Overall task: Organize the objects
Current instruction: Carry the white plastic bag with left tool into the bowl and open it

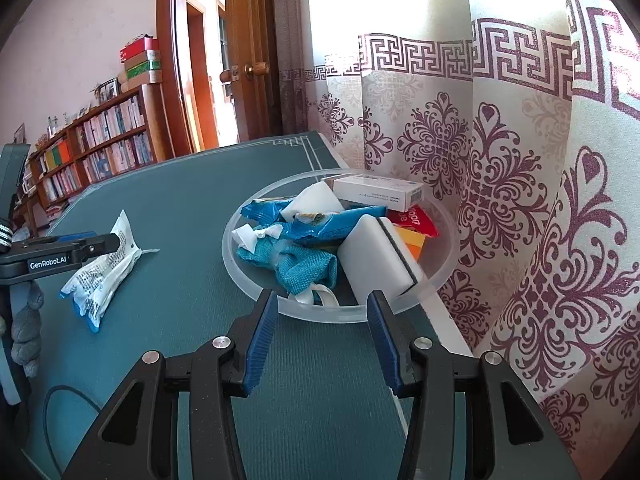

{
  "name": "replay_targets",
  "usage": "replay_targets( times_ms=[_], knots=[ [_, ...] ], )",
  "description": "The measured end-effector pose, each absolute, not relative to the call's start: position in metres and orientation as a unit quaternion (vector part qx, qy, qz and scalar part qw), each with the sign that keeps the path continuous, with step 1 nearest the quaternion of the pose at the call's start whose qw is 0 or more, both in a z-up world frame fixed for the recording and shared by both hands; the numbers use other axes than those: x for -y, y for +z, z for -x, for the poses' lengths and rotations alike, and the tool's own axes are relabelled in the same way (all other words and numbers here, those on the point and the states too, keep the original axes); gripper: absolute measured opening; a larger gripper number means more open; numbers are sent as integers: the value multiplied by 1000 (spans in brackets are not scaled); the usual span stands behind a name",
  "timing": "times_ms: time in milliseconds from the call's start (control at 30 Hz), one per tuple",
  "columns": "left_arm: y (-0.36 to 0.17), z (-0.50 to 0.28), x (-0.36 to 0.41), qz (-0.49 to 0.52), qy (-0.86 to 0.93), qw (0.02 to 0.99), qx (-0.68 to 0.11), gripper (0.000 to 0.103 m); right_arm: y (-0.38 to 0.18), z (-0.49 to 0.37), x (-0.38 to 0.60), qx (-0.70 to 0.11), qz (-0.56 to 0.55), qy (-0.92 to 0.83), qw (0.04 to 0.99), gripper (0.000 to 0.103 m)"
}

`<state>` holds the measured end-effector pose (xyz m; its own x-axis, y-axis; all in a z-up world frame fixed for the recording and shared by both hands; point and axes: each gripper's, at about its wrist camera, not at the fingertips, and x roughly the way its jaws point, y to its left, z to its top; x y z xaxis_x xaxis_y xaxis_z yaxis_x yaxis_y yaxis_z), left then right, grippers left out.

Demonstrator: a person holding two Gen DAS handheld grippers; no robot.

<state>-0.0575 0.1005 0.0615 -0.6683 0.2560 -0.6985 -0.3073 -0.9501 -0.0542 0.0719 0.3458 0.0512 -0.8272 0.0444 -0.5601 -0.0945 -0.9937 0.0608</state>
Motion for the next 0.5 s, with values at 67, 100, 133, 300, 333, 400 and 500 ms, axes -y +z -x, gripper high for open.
replay_targets(
  times_ms=[67, 100, 133, 300, 333, 400, 500],
  knots=[
    [55, 55, -96, 387, 910, 146, -29, 66, 51, -72, -347, -51, 294, 954, 30, 48],
    [52, 54, -95, 391, 909, 142, -30, 66, 50, -72, -347, -54, 295, 954, 27, 49],
    [50, 53, -94, 394, 908, 140, -31, 66, 50, -71, -348, -56, 296, 953, 25, 49],
    [41, 52, -99, 403, 904, 140, -35, 66, 46, -69, -347, -60, 304, 951, 18, 49],
    [40, 52, -101, 402, 904, 140, -37, 66, 46, -69, -347, -59, 305, 950, 17, 49],
    [37, 54, -104, 405, 903, 141, -41, 65, 46, -68, -347, -60, 306, 950, 16, 49],
    [31, 60, -106, 418, 897, 139, -40, 49, 46, -68, -347, -61, 306, 950, 16, 49]
  ],
)
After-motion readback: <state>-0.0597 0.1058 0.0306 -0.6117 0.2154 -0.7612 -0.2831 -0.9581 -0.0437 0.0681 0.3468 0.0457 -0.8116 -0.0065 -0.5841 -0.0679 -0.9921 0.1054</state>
